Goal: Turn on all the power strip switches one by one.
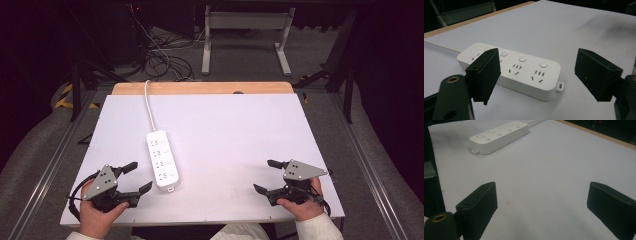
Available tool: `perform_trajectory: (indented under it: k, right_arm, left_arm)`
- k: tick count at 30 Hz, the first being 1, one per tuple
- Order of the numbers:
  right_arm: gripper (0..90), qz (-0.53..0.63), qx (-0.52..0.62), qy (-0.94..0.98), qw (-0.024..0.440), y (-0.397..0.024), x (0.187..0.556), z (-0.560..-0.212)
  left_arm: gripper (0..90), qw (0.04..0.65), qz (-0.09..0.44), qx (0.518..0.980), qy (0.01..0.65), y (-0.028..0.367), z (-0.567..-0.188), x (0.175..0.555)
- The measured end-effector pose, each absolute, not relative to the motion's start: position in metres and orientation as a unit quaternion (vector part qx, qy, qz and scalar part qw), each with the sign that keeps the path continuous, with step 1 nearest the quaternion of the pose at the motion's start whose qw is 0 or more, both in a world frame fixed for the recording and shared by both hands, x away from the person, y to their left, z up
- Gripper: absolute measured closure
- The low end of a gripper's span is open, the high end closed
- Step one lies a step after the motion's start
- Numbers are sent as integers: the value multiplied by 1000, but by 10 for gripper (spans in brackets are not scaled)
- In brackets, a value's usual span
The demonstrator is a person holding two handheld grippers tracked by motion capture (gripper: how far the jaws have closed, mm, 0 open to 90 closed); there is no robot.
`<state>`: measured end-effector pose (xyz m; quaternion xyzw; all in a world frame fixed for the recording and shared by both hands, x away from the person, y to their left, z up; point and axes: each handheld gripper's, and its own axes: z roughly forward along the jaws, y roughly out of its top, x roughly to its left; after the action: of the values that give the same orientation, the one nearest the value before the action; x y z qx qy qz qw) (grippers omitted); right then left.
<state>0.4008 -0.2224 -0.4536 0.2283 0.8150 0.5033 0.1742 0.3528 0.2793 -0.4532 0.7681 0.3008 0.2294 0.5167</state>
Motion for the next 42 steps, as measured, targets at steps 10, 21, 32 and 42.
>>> perform_trajectory:
  k: [10, 21, 32, 42]
  right_arm:
    - [132, 507, 227, 813, 176, -223, 400, -454]
    - [160, 510, 231, 810, 177, -225, 400, -454]
    - [166, 513, 234, 808, 171, -224, 400, -456]
    - [174, 511, 231, 811, 169, -223, 400, -457]
  left_arm:
    - [265, 515, 225, 770, 302, 279, -450, 352]
    - [387, 510, 213, 778, 300, 280, -441, 355]
    - [625, 504, 188, 789, 297, 279, -426, 366]
    - [784, 503, 164, 788, 315, 275, -412, 385]
